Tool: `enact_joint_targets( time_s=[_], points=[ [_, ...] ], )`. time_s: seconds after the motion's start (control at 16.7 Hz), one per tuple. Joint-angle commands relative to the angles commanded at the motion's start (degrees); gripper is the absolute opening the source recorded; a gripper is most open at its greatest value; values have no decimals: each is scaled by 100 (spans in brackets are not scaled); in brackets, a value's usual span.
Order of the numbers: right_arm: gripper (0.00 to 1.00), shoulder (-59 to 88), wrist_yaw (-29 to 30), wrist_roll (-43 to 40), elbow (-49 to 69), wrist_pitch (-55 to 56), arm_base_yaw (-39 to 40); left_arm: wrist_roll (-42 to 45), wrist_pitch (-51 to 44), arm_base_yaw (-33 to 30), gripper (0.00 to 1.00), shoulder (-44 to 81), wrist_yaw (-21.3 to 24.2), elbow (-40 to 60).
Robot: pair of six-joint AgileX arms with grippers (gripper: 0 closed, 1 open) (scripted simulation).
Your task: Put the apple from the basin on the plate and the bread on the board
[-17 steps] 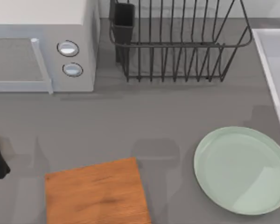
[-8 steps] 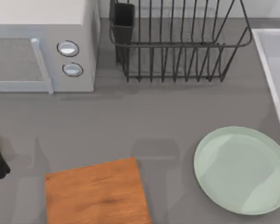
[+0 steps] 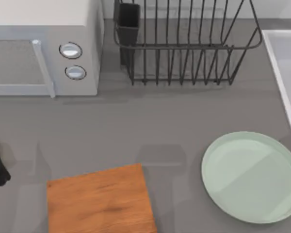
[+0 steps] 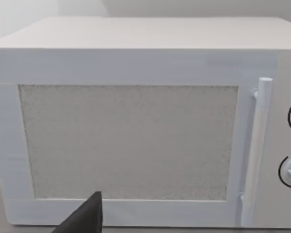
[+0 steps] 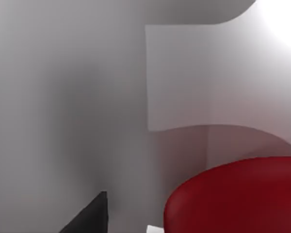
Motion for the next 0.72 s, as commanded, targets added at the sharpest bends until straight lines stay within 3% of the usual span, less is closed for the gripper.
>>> enact_joint_targets(
  time_s=[0.3, 0.72],
  points=[
    [100, 49, 0, 1, -27, 52, -1, 0, 0, 0, 100, 0, 0, 0],
    [47, 49, 0, 1, -27, 52, -1, 0, 0, 0, 100, 0, 0, 0]
  ],
)
